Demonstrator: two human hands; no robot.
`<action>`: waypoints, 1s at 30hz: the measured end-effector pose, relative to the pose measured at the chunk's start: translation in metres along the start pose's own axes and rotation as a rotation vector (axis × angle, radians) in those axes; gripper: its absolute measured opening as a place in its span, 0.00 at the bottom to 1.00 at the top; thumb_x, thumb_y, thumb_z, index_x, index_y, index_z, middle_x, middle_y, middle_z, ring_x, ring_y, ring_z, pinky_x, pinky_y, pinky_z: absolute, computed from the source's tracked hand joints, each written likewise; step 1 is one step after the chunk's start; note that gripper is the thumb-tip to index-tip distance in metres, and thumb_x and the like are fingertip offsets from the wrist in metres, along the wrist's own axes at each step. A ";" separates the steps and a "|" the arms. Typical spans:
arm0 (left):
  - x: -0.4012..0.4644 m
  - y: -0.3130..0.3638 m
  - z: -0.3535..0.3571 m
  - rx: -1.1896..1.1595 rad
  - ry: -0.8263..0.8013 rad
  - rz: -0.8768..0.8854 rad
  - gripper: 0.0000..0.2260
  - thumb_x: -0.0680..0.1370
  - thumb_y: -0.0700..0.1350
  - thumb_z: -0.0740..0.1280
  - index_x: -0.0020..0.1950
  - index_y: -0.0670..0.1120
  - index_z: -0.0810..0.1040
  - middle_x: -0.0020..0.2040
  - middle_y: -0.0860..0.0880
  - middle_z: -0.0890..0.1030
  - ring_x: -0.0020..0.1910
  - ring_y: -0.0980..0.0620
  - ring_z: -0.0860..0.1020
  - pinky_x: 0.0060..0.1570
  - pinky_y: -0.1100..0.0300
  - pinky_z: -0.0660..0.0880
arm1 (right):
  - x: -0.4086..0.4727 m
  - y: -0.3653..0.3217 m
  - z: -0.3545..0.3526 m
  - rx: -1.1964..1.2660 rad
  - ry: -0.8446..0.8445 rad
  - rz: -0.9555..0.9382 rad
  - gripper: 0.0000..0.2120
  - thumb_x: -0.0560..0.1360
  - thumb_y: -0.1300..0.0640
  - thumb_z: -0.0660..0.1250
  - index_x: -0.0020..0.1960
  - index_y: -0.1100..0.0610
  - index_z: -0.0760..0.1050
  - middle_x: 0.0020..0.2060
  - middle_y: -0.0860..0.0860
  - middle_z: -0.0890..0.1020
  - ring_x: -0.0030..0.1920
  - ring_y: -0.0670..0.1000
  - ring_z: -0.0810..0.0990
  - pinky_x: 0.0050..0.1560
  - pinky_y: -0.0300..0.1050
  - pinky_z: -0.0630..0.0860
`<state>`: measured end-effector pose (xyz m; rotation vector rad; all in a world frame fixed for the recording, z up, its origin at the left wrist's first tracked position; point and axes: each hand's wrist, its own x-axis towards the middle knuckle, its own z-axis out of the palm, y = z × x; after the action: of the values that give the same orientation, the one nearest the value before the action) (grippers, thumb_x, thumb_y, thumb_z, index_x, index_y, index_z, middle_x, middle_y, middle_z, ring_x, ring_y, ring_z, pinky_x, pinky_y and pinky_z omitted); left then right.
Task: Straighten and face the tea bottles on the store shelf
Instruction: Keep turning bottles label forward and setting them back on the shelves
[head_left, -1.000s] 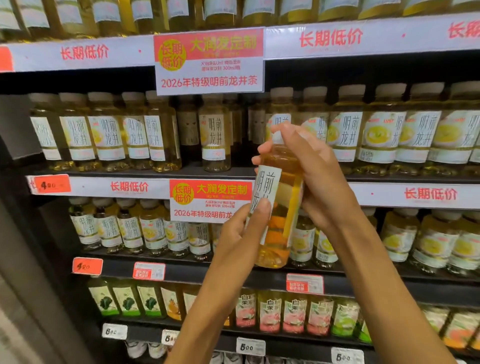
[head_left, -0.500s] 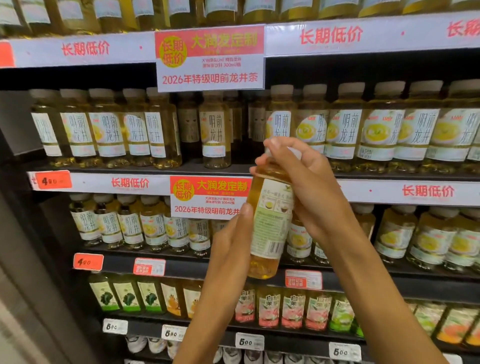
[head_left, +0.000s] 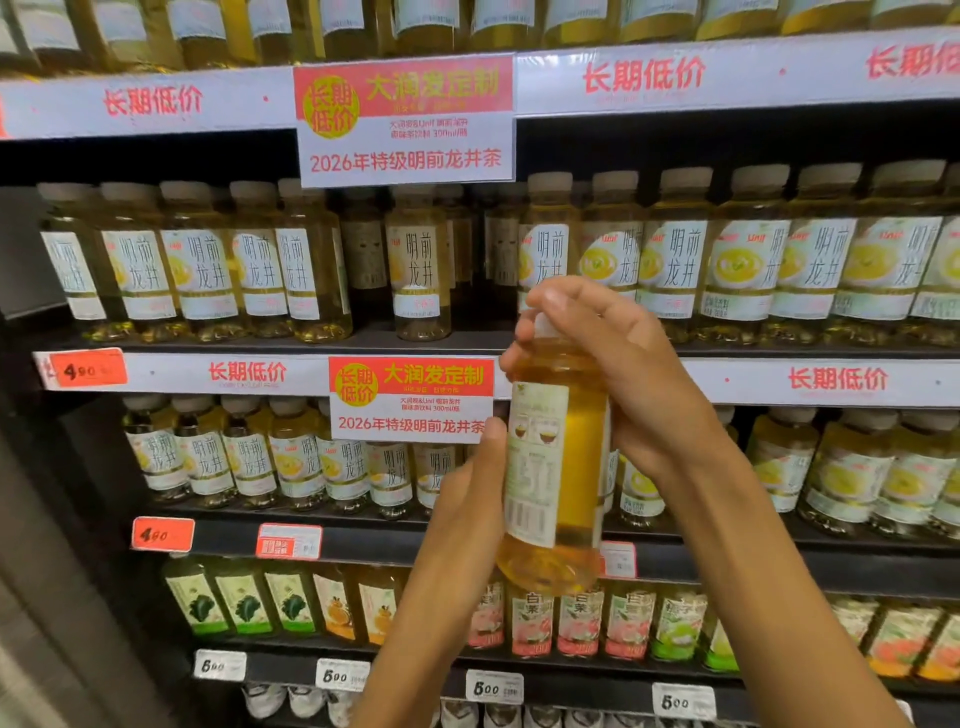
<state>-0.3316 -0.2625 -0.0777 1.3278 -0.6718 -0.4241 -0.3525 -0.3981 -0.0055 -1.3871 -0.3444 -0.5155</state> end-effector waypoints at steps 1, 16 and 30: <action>0.000 0.003 0.000 0.050 0.013 0.041 0.20 0.68 0.71 0.51 0.44 0.69 0.81 0.47 0.60 0.85 0.48 0.62 0.82 0.49 0.64 0.77 | -0.001 0.000 0.001 -0.057 0.036 -0.022 0.05 0.74 0.52 0.69 0.47 0.52 0.79 0.39 0.50 0.82 0.43 0.52 0.84 0.43 0.45 0.79; -0.008 -0.005 0.002 -0.560 -0.319 -0.179 0.33 0.75 0.67 0.56 0.57 0.39 0.79 0.42 0.40 0.82 0.37 0.46 0.82 0.38 0.55 0.80 | -0.001 0.003 0.006 0.222 -0.163 0.099 0.09 0.77 0.55 0.60 0.53 0.55 0.76 0.40 0.51 0.81 0.43 0.53 0.83 0.49 0.48 0.79; -0.006 -0.002 0.007 -0.392 -0.048 -0.074 0.29 0.73 0.67 0.56 0.57 0.47 0.82 0.44 0.39 0.83 0.36 0.45 0.82 0.35 0.54 0.79 | 0.000 0.000 -0.004 -0.025 -0.063 0.165 0.22 0.71 0.46 0.65 0.63 0.52 0.74 0.50 0.52 0.85 0.56 0.56 0.82 0.56 0.53 0.79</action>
<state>-0.3404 -0.2649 -0.0804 0.9744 -0.5460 -0.6152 -0.3527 -0.4022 -0.0058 -1.4447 -0.2728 -0.3420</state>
